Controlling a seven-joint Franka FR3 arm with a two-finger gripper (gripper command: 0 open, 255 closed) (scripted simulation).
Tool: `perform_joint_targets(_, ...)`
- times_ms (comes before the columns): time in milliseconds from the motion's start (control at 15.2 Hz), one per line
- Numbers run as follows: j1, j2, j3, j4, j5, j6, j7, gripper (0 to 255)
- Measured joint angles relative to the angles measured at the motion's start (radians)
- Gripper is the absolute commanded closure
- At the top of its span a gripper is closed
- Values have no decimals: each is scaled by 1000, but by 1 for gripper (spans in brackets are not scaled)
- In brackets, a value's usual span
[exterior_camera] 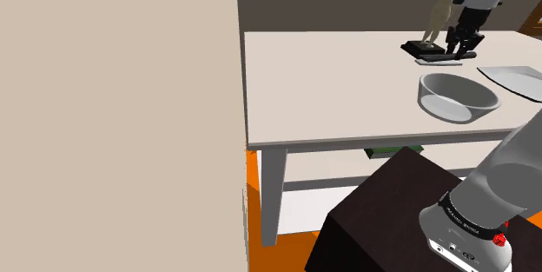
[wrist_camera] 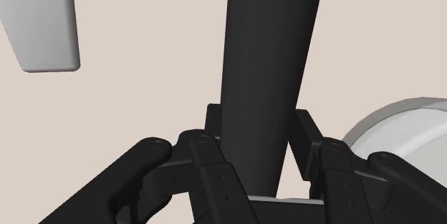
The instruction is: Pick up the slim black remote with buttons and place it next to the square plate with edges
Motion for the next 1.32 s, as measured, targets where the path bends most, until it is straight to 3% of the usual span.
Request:
perform_joint_targets(330,-44,-169,-8,-119,-142,14,2,255)
perform_joint_targets(660,-119,-307,-7,-193,-258,-5,-22,255)
perform_joint_targets(924,-139,-333,-12,-249,-286,33,-25,255)
perform_joint_targets(1320,-131,-301,-50,-303,-278,116,-38,255)
